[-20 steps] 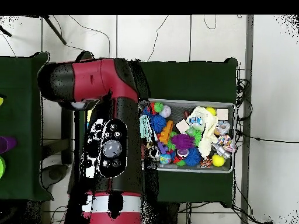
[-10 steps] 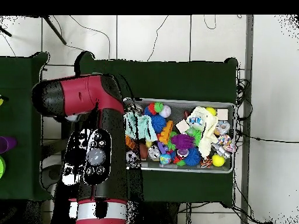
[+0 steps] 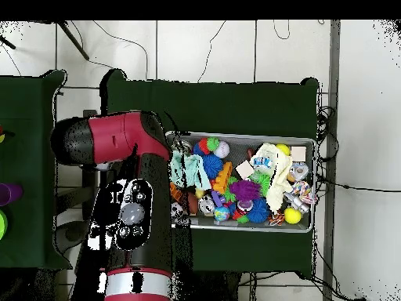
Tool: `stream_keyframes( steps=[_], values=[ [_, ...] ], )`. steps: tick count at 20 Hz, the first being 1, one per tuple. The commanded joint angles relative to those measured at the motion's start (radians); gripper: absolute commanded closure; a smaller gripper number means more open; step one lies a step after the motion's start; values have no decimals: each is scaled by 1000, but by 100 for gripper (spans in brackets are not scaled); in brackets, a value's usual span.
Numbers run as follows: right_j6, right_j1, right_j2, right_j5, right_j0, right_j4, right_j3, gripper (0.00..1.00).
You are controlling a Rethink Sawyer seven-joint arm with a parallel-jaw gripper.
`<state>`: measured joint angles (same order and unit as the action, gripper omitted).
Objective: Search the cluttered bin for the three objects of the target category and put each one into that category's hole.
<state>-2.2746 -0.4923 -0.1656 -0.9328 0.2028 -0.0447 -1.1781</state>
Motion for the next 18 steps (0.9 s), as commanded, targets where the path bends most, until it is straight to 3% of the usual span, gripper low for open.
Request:
stream_keyframes(
  steps=[1,18],
  values=[
    [-70,13,58,49,-33,3,-139,100],
    [-100,66,37,77,7,-30,-87,100]
  ],
)
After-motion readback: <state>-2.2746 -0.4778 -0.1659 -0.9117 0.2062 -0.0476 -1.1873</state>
